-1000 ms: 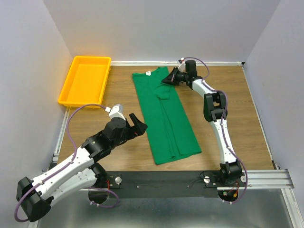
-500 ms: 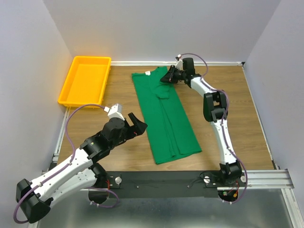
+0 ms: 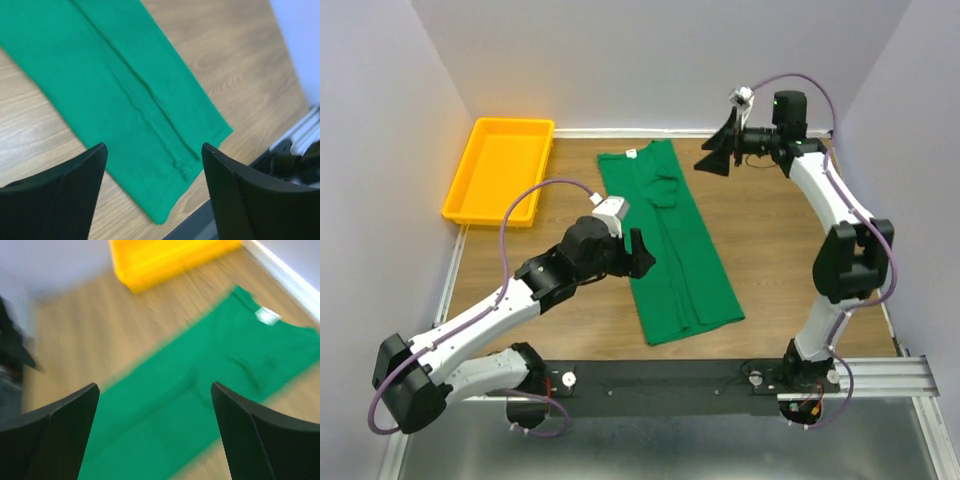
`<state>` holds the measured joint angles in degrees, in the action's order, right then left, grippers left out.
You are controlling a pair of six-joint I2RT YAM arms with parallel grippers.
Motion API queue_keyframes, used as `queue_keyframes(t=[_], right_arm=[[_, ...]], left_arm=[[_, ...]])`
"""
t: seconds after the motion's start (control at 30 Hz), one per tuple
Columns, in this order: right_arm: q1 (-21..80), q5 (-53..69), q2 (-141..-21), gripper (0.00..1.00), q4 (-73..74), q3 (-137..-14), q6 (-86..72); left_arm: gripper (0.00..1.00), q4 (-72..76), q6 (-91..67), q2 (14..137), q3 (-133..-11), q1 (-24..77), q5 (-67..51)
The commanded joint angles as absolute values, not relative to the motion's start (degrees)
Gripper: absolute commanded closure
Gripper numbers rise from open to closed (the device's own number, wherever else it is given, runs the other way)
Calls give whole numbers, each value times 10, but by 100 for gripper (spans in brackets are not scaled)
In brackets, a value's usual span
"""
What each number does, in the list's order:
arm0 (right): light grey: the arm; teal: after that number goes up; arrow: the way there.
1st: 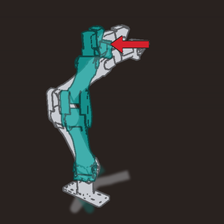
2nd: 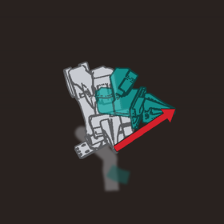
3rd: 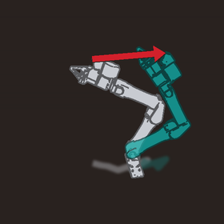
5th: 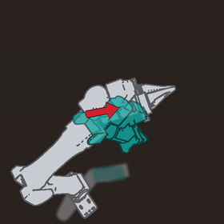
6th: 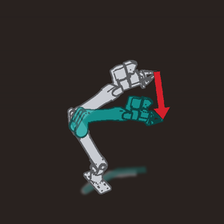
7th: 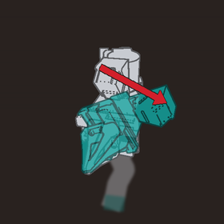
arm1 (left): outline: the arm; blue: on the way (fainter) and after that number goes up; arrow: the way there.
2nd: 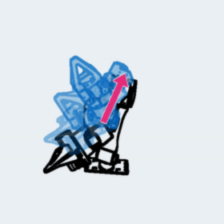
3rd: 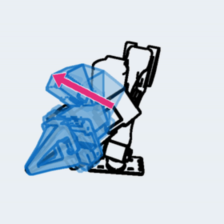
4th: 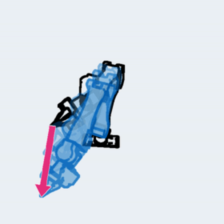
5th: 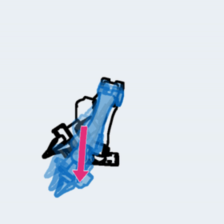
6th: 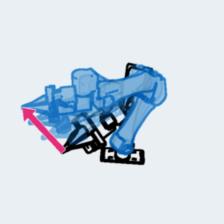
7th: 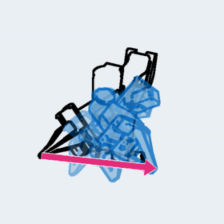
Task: Fold and stack the t-shirts
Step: Fold the tshirt
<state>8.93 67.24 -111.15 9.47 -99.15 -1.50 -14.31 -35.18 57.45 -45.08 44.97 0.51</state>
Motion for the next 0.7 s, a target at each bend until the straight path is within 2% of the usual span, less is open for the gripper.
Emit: queue_keyframes(t=[0.0,0.07,0.13,0.2,0.23,0.3,0.33,0.43,0.53,0.67], right_arm=[[124,537,-1033,0,533,-912,623],[127,426,-975,0,535,-842,676],[98,414,-928,0,538,-730,722],[91,376,-836,0,544,-644,840],[87,363,-798,0,550,-560,885],[85,344,-739,0,555,-485,979],[85,346,-686,0,571,-463,995],[85,415,-648,0,637,-433,1016],[85,440,-640,0,641,-414,999],[85,446,-635,1,620,-402,970]], left_arm=[[19,-263,-265,600,-467,500,-58],[20,-290,-279,599,-454,576,-24],[20,-297,-293,613,-450,630,-4],[20,-301,-295,634,-455,714,40],[20,-299,-294,662,-463,739,53],[20,-288,-298,692,-468,780,79],[20,-284,-302,719,-471,820,90],[21,-276,-310,773,-487,880,139],[30,-285,-318,826,-499,883,169],[32,-312,-330,883,-529,882,227]])
